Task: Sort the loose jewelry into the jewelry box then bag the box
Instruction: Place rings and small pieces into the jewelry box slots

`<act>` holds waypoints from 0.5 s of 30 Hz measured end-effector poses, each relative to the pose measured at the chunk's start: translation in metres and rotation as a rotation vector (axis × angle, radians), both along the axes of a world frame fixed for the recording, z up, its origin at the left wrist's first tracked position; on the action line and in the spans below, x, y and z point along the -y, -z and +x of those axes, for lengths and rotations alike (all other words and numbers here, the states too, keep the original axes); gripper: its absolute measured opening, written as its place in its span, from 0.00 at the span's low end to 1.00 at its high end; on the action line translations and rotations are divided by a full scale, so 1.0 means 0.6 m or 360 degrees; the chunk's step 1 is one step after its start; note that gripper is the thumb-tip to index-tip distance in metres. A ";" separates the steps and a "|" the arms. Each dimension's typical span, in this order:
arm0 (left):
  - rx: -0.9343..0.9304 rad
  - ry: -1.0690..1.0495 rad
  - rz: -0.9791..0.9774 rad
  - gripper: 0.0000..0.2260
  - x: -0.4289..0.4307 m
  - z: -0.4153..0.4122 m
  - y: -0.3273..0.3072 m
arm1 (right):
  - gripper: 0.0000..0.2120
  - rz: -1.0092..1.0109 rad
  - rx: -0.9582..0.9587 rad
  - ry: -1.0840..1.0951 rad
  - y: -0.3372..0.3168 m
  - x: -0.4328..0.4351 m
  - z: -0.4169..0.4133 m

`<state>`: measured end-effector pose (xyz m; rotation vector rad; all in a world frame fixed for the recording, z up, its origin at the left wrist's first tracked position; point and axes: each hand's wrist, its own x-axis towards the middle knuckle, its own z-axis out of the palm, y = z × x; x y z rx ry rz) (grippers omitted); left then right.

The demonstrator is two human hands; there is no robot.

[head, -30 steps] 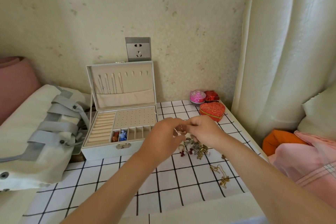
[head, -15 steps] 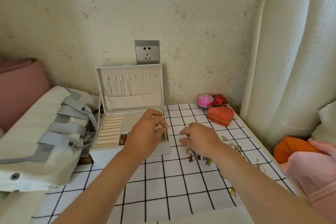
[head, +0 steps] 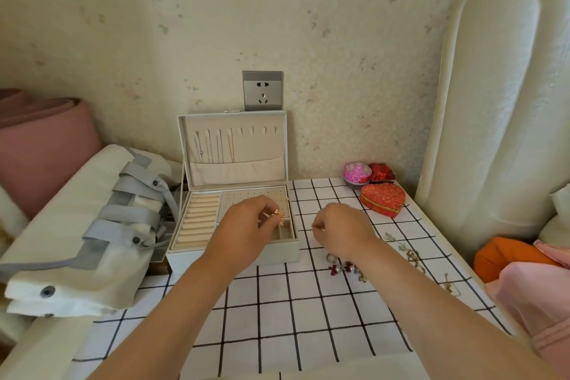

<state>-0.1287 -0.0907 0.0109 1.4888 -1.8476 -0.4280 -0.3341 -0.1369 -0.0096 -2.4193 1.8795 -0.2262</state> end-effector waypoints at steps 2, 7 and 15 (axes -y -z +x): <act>-0.0006 -0.0033 -0.0029 0.03 0.000 0.011 -0.005 | 0.09 -0.0181 0.0183 0.0020 -0.020 -0.004 0.008; -0.0065 -0.0188 -0.0036 0.03 -0.002 0.048 -0.015 | 0.09 -0.0339 0.0423 -0.0139 -0.067 -0.020 0.071; -0.0078 -0.0374 -0.0098 0.03 -0.005 0.145 -0.038 | 0.08 -0.0360 0.0430 -0.0427 -0.067 -0.026 0.196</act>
